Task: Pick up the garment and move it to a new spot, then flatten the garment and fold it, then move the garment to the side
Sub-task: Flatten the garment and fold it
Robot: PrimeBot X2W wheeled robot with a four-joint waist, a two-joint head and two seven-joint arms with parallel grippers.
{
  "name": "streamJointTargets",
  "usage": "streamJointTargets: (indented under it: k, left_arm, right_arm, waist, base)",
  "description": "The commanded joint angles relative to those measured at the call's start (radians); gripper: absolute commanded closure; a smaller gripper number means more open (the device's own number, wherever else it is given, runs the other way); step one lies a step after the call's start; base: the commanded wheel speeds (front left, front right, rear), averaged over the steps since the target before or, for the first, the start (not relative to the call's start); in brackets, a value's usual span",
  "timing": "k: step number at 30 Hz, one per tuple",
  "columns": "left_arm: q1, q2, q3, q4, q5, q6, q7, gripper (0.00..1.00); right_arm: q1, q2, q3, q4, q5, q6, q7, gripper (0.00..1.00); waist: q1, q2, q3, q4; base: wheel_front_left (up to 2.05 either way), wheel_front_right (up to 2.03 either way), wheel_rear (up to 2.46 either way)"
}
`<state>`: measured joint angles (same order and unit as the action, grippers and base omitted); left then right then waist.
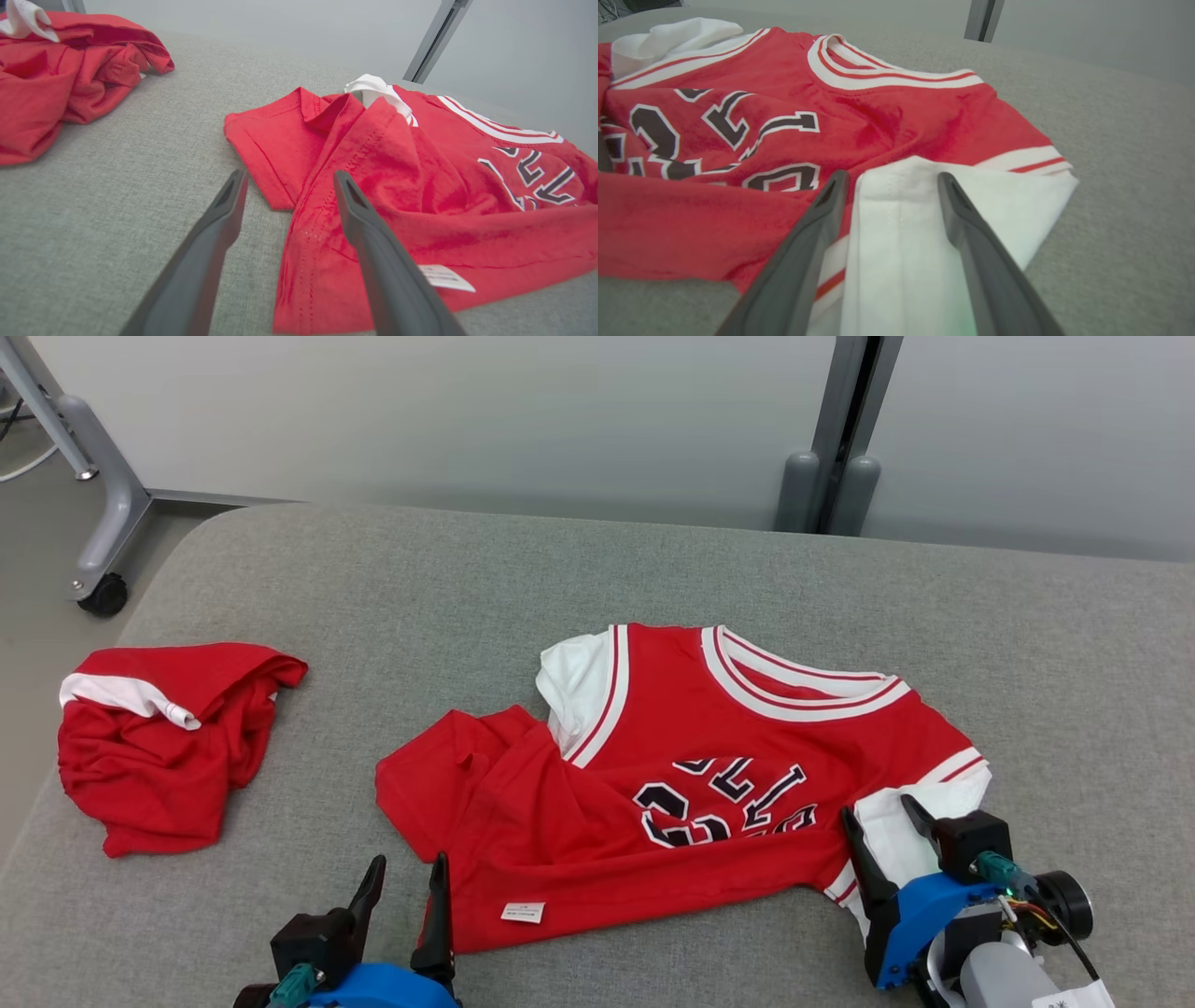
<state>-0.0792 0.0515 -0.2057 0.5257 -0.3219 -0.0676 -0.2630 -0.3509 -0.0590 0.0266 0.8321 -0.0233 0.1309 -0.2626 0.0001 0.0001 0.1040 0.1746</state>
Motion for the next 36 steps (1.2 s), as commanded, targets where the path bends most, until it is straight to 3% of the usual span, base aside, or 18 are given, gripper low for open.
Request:
streamJointTargets:
  k: [1,4,5,8,9,17,19,20,21,28,31,36]
  left_arm:
    - [-0.011,-0.001,-0.002,0.005,-0.006,0.002,-0.003,0.00]
    - [-0.015,-0.001,-0.007,0.008,-0.012,-0.001,-0.003,0.00]
    - [-0.016,-0.001,-0.010,0.008,-0.014,-0.001,-0.003,0.00]
    - [-0.019,-0.001,-0.015,0.007,-0.019,-0.002,-0.003,0.00]
    - [-0.020,-0.001,-0.016,0.007,-0.020,-0.003,-0.003,0.00]
    - [0.003,-0.001,-0.001,0.004,-0.013,-0.004,-0.003,0.00]
    - [0.008,-0.001,0.009,0.005,-0.013,-0.001,-0.003,0.00]
    - [0.010,-0.001,0.014,0.007,-0.013,0.001,-0.003,0.00]
    - [0.012,-0.001,0.018,0.007,-0.011,0.003,-0.003,0.00]
    - [0.035,0.000,0.061,-0.012,0.014,0.039,-0.003,0.00]
    - [0.044,-0.001,0.087,-0.024,0.034,0.060,-0.003,0.00]
    - [0.055,-0.001,0.115,-0.051,0.077,0.072,-0.003,0.00]
  right_arm:
    - [-0.020,0.001,-0.009,0.010,-0.021,0.000,-0.003,0.00]
    - [-0.023,0.003,-0.021,0.023,-0.041,0.000,-0.003,0.00]
    - [-0.025,0.004,-0.026,0.025,-0.044,0.000,-0.003,0.17]
    - [-0.025,0.005,-0.045,0.019,-0.041,0.000,-0.003,0.97]
    - [-0.023,0.006,-0.047,0.010,-0.037,0.000,-0.003,1.00]
    - [0.065,0.007,-0.076,-0.141,0.079,0.000,-0.003,0.98]
    - [0.102,0.006,-0.105,-0.180,0.114,0.000,-0.003,0.55]
    - [0.124,0.006,-0.126,-0.194,0.129,0.000,-0.003,0.09]
    - [0.145,0.006,-0.156,-0.202,0.140,0.000,-0.003,0.00]
    - [0.231,0.008,-0.279,-0.243,0.092,0.000,-0.003,0.00]
    - [0.217,0.008,-0.263,-0.277,0.074,0.000,-0.003,0.00]
    - [0.190,0.008,-0.129,-0.338,0.057,0.000,-0.003,0.00]
  waist:
    - [-0.0001,-0.0001,0.004,0.002]
    - [-0.0001,-0.0001,0.011,0.003]
    - [-0.0001,-0.0001,0.012,0.004]
    - [-0.0001,-0.0001,0.016,0.004]
    - [-0.0001,-0.0001,0.017,0.003]
    - [-0.0001,-0.0001,-0.012,-0.045]
    - [-0.0001,-0.0001,-0.024,-0.065]
    - [-0.0001,-0.0001,-0.030,-0.074]
    - [-0.0001,-0.0001,-0.037,-0.082]
    - [-0.0001,-0.0001,-0.071,-0.134]
    - [-0.0001,-0.0001,-0.078,-0.147]
    - [-0.0001,-0.0001,-0.082,-0.153]
  base:
    - [0.00,0.00,0.00]
    - [0.00,0.00,0.00]
    - [0.00,0.00,0.00]
    - [0.00,0.00,0.00]
    - [0.00,0.00,0.00]
    - [0.00,0.00,0.00]
    - [0.00,0.00,0.00]
    - [0.00,0.00,0.00]
    - [0.00,0.00,0.00]
    - [0.00,0.00,0.00]
    - [0.00,0.00,0.00]
    - [0.00,0.00,0.00]
